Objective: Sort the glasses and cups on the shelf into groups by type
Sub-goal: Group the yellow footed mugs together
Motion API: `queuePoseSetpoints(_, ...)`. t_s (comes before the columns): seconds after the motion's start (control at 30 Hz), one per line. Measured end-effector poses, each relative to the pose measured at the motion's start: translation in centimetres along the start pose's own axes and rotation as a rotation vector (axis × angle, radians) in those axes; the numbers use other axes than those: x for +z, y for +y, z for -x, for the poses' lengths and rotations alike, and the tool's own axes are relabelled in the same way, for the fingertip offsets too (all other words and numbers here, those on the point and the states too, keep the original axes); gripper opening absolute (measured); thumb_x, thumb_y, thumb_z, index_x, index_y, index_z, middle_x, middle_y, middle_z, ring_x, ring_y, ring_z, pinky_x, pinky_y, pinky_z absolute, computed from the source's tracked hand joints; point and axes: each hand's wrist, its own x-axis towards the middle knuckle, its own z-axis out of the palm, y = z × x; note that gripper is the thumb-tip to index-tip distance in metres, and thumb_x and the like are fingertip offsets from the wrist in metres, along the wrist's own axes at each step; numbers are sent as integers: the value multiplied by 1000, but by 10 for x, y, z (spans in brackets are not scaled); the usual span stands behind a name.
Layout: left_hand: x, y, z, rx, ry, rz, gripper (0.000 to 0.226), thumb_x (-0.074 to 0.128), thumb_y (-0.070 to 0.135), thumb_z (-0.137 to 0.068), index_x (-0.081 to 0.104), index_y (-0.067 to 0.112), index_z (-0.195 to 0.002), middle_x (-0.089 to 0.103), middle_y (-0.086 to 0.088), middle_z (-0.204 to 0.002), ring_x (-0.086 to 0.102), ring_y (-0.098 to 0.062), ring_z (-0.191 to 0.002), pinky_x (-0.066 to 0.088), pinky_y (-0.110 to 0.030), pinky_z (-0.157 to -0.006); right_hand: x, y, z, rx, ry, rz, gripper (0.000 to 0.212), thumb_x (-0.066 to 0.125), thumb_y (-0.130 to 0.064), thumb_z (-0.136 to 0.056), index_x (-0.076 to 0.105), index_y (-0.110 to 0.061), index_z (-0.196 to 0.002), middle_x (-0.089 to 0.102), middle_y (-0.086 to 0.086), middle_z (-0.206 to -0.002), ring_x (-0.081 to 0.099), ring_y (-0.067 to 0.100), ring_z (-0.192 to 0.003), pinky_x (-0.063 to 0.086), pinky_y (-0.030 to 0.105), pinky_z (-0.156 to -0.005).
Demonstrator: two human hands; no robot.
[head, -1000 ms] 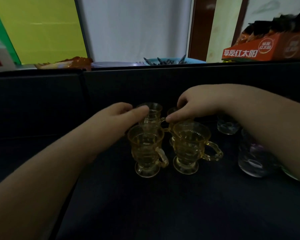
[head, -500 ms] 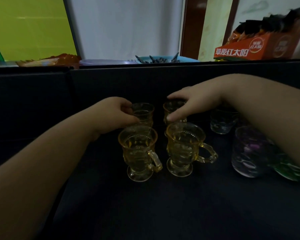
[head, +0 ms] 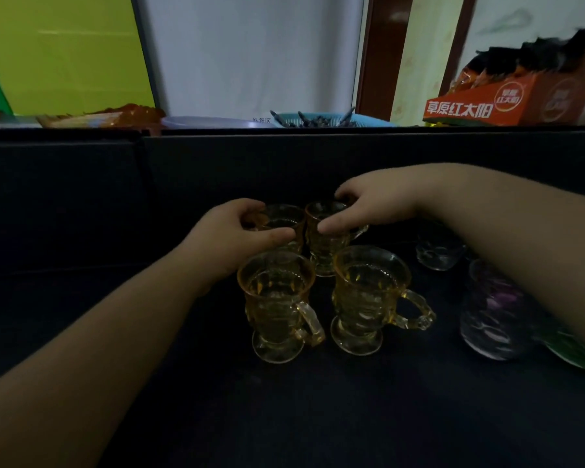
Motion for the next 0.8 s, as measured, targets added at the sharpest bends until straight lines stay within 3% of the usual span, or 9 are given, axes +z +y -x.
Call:
queuePoseSetpoints(0.07, 0, -2, 0, 11, 7, 11, 80, 78, 56, -65, 49, 31, -135, 58, 13, -117, 56, -4, -100, 45, -21, -71, 3, -2, -7, -9, 15, 27, 80, 56, -77, -77, 52, -24, -138, 57, -3, -133, 56, 16, -116, 46, 39, -101)
queuePoseSetpoints(0.33, -4, -9, -4, -4, 51, 14, 75, 79, 38, -72, 45, 32, -139, 53, 19, -103, 55, 2, -86, 42, -14, -61, -3, 1, -8, -57, -3, -38, 73, 62, -55, -89, 36, -29, -151, 46, -6, -146, 44, 16, -131, 37, 33, -102)
queuePoseSetpoints(0.43, -3, -12, -6, -4, 74, 13, 74, 79, 36, -72, 46, 32, -138, 56, 16, -110, 57, -2, -93, 46, -19, -66, 1, -1, -9, -41, 65, -36, 72, 62, -57, -88, 41, -25, -149, 50, -3, -143, 48, 17, -128, 39, 30, -96)
queuePoseSetpoints(0.57, -1, -12, -8, -18, 114, 5, 69, 78, 35, -75, 47, 32, -137, 55, 18, -101, 57, 0, -89, 46, -19, -64, 8, -4, -11, -22, 138, -85, 73, 65, -63, -82, 51, -21, -141, 59, -1, -130, 56, 17, -114, 47, 32, -93)
queuePoseSetpoints(0.8, 0, -12, -8, -18, 97, 17, 70, 77, 35, -76, 46, 29, -139, 57, 17, -102, 57, 1, -88, 45, -18, -63, 13, -2, -9, -1, 189, -181, 79, 69, -60, -81, 46, -19, -145, 56, 1, -139, 54, 18, -122, 45, 32, -97)
